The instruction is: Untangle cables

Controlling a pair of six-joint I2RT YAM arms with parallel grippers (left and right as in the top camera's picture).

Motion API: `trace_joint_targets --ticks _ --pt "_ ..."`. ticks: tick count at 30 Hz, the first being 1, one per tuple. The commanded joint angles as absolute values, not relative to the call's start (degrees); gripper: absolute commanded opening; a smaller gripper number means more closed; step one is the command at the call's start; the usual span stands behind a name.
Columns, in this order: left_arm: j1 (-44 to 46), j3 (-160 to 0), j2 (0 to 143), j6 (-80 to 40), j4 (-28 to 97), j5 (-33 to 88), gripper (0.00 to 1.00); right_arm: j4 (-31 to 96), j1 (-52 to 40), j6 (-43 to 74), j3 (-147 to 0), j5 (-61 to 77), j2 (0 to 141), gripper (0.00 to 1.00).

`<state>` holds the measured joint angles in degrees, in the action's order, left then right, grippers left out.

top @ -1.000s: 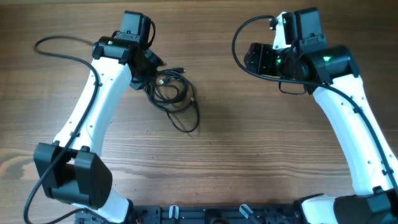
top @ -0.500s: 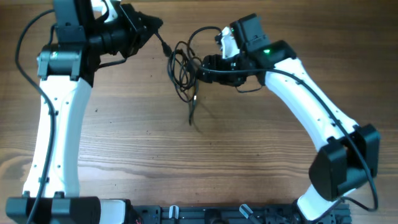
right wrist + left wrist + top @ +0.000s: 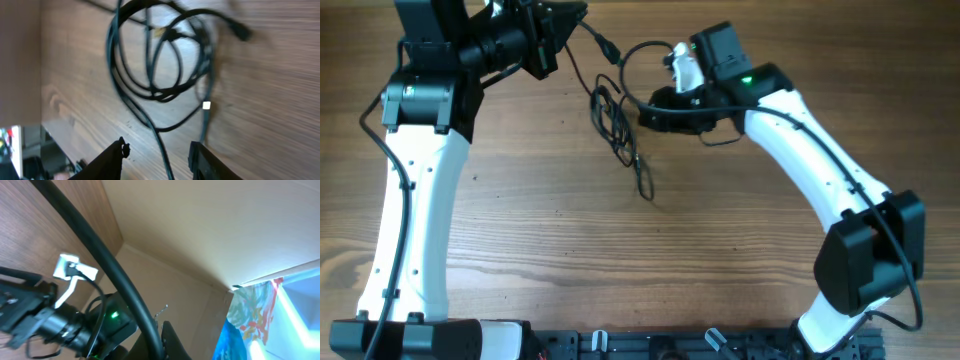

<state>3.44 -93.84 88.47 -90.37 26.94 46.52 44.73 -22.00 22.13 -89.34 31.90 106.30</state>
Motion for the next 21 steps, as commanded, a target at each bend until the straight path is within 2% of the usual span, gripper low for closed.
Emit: trace_joint_targets --ticks 1,3,6,10,16,21 --pt "4.89 -94.85 87.72 -83.31 29.47 39.03 0.04 47.29 -12.32 19.31 -89.78 30.11 102.83 0.44" --pt "8.27 -94.83 88.27 -82.02 34.24 30.09 0.04 49.87 -5.34 18.04 -89.78 26.61 99.42 0.45" --pt "16.12 -94.83 91.59 -79.88 34.61 20.29 0.04 53.21 4.78 18.00 -89.78 23.07 94.67 0.45" --pt "26.94 -94.83 101.93 -79.88 27.81 18.17 0.04 55.61 13.54 17.65 -89.78 23.05 91.46 0.45" --pt "36.62 -94.85 113.49 -79.53 15.35 18.15 0.04 56.01 15.44 16.53 -89.78 22.81 91.24 0.49" --pt "38.39 -94.85 113.91 -71.92 14.33 17.93 0.04 56.12 15.35 16.53 -89.78 22.68 91.24 0.50"
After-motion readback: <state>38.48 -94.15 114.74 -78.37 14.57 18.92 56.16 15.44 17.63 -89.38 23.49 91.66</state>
